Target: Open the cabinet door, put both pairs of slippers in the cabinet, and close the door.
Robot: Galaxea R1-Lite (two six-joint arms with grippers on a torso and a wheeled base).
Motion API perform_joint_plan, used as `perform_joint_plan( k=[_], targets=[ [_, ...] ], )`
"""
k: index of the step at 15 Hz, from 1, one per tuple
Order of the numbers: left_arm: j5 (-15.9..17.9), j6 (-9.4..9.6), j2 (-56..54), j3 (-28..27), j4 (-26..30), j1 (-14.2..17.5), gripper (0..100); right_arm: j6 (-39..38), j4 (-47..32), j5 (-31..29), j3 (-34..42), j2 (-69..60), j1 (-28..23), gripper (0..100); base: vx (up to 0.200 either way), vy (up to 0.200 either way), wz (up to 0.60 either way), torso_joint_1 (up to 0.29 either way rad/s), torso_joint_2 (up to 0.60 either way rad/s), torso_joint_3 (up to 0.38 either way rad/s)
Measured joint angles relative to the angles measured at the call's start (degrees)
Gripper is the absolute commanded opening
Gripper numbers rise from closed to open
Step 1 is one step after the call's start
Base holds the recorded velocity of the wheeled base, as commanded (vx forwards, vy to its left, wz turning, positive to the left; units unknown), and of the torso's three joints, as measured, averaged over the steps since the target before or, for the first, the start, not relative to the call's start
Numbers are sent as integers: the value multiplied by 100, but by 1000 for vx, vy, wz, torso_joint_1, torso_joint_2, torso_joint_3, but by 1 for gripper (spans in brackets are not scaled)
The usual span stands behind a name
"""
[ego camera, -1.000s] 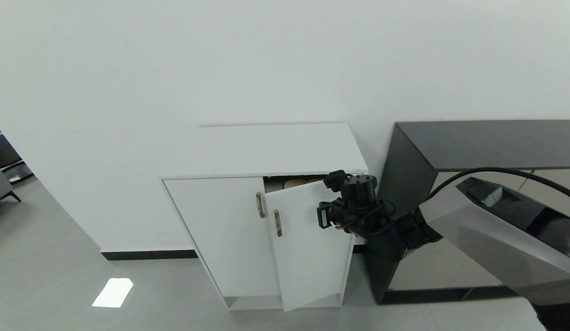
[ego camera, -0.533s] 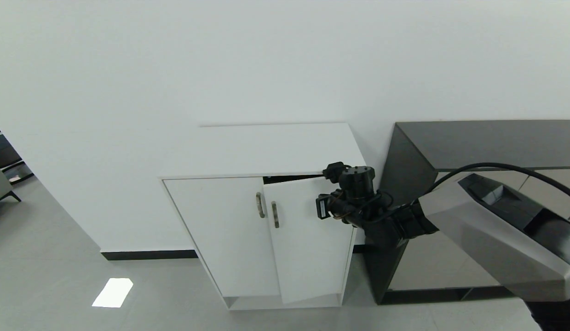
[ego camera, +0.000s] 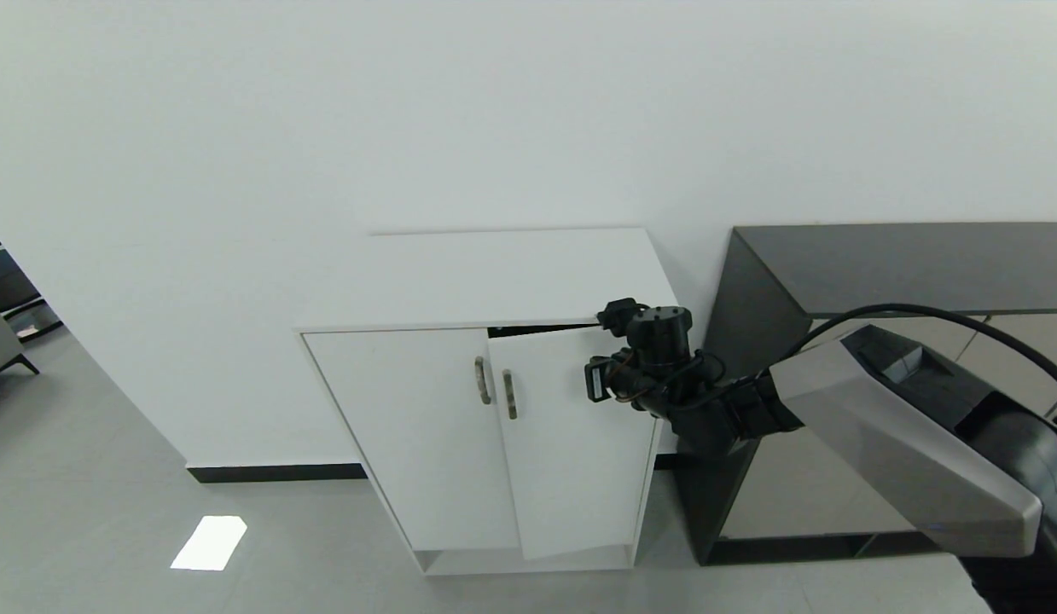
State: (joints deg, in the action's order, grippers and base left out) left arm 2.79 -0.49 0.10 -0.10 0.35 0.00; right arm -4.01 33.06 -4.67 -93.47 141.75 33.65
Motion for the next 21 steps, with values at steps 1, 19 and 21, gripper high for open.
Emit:
perform_joint_plan(
  k=[1, 19, 21],
  targets=[
    [2, -2, 0, 0, -2, 0, 0, 0, -17, 0, -24, 20, -9, 0, 0, 0, 0, 0, 0, 0],
    [-6, -11, 0, 0, -2, 0, 0, -12, -594, -384, -898, 489, -134, 0, 0, 0, 0, 0, 0, 0],
    [-9, -11, 0, 0, -2, 0, 0, -11, -618, -472, -975, 528, -140, 0, 0, 0, 0, 0, 0, 0]
  ],
)
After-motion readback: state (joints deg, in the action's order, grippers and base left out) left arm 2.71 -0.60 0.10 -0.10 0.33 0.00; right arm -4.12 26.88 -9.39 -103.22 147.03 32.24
